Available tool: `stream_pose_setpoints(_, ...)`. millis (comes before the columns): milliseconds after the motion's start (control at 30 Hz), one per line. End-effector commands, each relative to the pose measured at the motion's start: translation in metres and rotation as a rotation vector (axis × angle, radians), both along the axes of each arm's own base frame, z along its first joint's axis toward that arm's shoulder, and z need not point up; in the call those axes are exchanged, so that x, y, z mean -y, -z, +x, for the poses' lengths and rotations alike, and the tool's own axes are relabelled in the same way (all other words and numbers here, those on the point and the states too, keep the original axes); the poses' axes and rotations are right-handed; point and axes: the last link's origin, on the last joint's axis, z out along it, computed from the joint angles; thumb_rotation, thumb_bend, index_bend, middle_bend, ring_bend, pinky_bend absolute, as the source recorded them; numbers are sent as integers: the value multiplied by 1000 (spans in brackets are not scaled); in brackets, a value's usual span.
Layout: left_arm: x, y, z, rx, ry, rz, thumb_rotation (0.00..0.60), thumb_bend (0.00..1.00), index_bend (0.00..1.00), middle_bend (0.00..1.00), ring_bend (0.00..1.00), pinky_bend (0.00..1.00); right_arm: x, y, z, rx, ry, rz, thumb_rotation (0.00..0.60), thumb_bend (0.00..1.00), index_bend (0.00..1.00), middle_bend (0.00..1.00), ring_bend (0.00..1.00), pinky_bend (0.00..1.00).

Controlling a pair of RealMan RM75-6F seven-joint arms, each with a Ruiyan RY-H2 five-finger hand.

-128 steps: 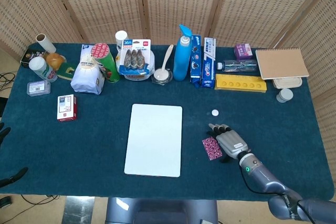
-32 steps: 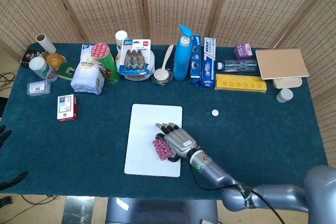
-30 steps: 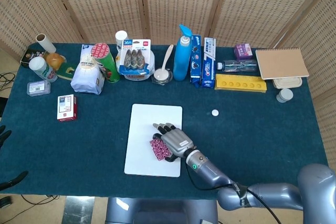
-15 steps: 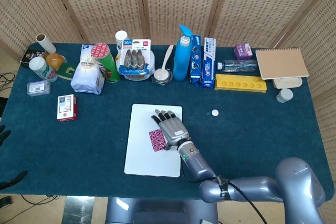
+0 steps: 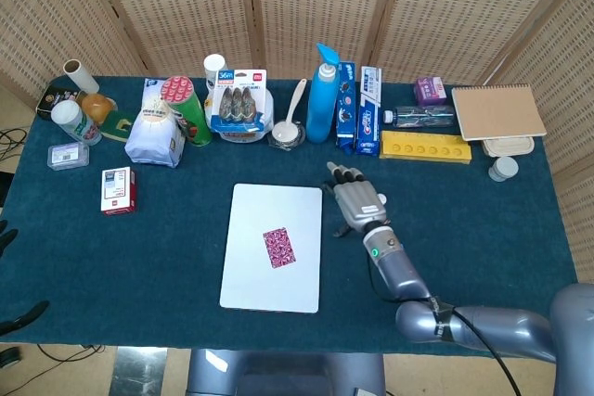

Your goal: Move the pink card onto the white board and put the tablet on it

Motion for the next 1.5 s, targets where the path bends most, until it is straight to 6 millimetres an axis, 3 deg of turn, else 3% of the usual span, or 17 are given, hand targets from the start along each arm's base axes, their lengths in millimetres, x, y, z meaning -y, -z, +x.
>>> stream_pose_setpoints(33, -1, 2, 2, -4, 0, 6, 600, 116, 0, 0, 0, 11, 23, -23, -52, -12, 103, -33, 600, 156, 312, 0, 0, 0)
stream_pose_setpoints(267, -6, 7, 4, -18, -10, 11, 600, 115, 0, 0, 0, 11, 48, -30, -98, -32, 182, -71, 600, 209, 333, 0, 0, 0)
stream_pose_setpoints(600, -11, 7, 4, -18, -28, 17, 600, 115, 0, 0, 0, 11, 61, -19, -123, -29, 234, -84, 600, 239, 366, 0, 0, 0)
stream_pose_setpoints(1500, -14, 7, 4, -17, -42, 19, 600, 116, 0, 0, 0, 11, 57, 6, -120, 3, 204, -55, 600, 252, 399, 0, 0, 0)
